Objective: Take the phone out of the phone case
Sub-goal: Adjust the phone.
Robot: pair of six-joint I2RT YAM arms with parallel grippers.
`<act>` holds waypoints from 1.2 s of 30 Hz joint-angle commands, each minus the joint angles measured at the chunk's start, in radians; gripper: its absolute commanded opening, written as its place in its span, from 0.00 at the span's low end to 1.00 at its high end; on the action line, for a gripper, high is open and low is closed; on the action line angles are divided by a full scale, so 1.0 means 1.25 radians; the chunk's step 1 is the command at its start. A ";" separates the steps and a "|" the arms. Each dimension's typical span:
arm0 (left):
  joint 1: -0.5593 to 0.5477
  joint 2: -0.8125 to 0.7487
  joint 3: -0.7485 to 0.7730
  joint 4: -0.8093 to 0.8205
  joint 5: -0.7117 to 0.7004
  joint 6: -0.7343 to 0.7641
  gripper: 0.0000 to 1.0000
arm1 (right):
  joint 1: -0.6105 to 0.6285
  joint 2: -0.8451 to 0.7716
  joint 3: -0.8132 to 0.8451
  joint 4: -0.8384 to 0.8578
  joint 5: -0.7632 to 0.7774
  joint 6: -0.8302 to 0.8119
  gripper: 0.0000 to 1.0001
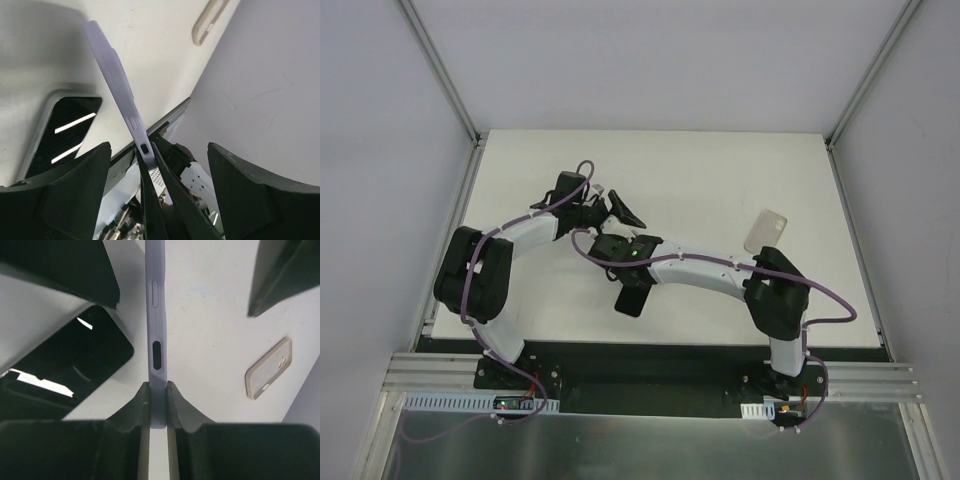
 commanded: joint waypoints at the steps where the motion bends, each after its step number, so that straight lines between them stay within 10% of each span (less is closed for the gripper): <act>1: -0.003 -0.061 0.074 -0.012 0.038 0.047 0.77 | -0.047 -0.151 -0.051 0.013 -0.051 0.068 0.01; 18: 0.014 -0.131 0.114 -0.061 0.065 0.165 0.77 | -0.436 -0.654 -0.524 0.518 -0.685 0.377 0.01; 36: 0.008 -0.103 -0.053 0.523 0.200 -0.101 0.78 | -0.600 -0.531 -0.695 1.261 -1.076 0.862 0.01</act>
